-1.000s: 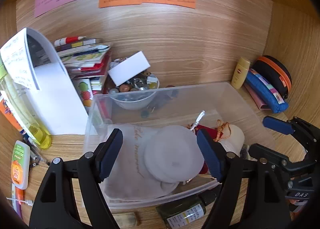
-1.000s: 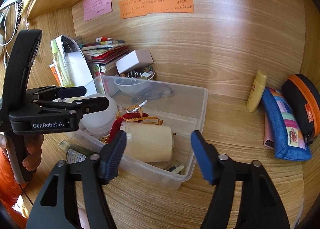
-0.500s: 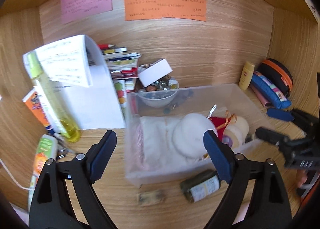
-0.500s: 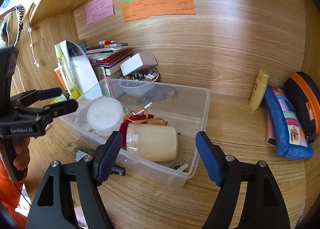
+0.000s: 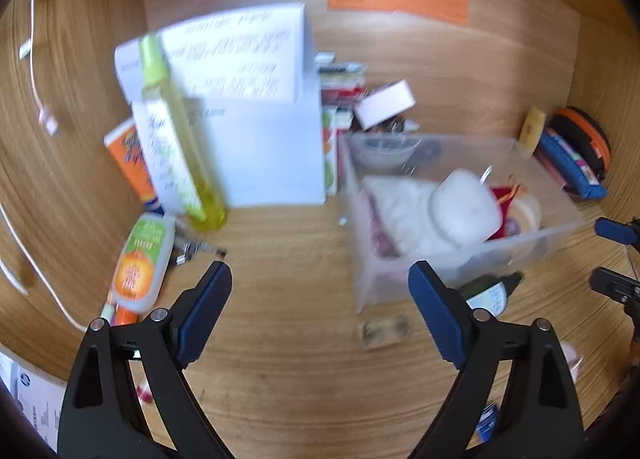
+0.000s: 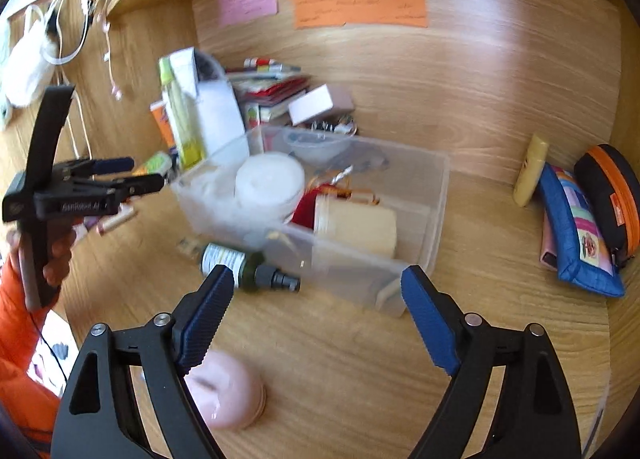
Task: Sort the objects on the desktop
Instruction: 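Move both open tools back toward the pink container and wooden block, then grasp the wooden block with the left tool while the right tool grasps the pink container, then carry the wooden block and pink container into the clear box and release both, then move both open tools back toward the spray bottle and blue staple box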
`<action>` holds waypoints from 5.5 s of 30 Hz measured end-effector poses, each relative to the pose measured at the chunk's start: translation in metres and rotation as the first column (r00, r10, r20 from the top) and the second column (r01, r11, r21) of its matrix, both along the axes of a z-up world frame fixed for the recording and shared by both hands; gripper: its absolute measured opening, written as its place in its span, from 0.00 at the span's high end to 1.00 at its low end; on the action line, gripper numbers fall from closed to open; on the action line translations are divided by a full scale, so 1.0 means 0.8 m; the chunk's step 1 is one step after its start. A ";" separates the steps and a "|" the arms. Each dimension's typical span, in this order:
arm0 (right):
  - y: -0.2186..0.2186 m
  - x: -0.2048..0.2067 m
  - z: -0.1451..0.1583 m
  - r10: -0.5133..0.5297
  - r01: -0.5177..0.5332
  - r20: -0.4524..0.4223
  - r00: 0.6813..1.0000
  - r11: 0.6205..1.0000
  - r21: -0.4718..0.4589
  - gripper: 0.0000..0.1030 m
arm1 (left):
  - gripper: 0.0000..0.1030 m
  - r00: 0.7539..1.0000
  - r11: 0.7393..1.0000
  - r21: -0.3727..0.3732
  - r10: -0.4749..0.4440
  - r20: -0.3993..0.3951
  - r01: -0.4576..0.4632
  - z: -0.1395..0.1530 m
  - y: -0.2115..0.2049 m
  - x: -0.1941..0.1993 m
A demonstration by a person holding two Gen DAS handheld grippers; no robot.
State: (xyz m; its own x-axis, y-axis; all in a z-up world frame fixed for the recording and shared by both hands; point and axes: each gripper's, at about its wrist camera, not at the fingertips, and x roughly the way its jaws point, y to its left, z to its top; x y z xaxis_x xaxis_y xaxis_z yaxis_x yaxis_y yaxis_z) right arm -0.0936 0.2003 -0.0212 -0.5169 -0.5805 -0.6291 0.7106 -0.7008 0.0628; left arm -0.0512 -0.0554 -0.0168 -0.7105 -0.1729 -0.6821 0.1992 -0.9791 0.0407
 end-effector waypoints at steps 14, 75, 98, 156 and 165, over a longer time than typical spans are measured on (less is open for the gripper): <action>-0.011 0.046 -0.025 0.074 -0.079 0.077 0.994 0.995 0.065 0.19 | 0.12 0.988 0.996 0.059 -0.074 0.134 0.067 -0.058 0.021 0.003; -0.014 -0.066 0.068 -0.118 0.111 -0.051 0.992 0.986 -0.125 0.42 | 0.57 0.986 0.989 0.101 -0.090 -0.137 0.104 0.059 0.025 -0.023; -0.042 -0.126 0.026 -0.153 0.155 0.029 0.988 0.982 -0.110 0.42 | 0.57 0.987 0.972 0.175 -0.143 -0.077 0.155 0.031 0.040 -0.134; -0.047 -0.037 0.026 -0.117 0.124 -0.124 0.985 0.991 0.052 0.16 | 0.08 0.983 0.984 0.063 -0.163 -0.082 0.168 0.040 0.038 -0.041; -0.045 0.035 -0.011 0.022 -0.012 -0.064 0.998 0.990 0.141 0.16 | 0.08 0.993 0.990 0.076 -0.117 -0.024 0.119 0.015 0.024 0.003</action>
State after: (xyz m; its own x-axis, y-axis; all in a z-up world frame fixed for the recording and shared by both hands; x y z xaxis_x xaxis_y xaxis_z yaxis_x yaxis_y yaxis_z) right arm -0.0653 0.1647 -0.0300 -0.5506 -0.4977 -0.6702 0.7218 -0.6871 -0.0828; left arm -0.0490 -0.0365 -0.0048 -0.7359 -0.0346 -0.6762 0.0821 -0.9959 -0.0385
